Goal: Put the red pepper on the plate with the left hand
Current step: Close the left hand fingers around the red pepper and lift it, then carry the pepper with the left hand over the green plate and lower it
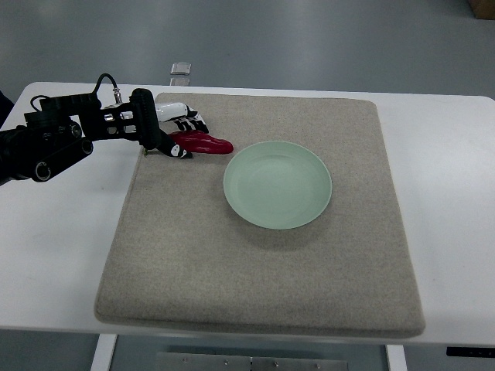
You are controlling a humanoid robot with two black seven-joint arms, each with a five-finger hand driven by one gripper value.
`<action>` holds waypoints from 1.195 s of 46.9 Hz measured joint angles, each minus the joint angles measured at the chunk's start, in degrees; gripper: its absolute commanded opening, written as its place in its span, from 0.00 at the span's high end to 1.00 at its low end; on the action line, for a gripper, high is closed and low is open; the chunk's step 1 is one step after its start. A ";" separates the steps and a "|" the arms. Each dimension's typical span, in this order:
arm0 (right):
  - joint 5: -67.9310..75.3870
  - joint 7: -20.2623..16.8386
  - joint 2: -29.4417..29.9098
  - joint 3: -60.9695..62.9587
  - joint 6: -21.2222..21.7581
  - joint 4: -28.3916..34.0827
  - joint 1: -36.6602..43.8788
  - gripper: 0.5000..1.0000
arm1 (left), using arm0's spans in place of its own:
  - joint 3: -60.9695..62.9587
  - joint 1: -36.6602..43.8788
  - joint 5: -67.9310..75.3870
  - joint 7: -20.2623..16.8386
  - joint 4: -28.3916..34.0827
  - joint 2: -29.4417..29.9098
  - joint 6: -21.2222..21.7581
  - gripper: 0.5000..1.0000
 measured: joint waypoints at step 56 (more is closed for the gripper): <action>0.00 -0.02 0.00 0.00 0.00 0.00 0.00 0.14 | -1.03 -6.82 -1.00 -0.05 -0.76 2.83 0.00 1.00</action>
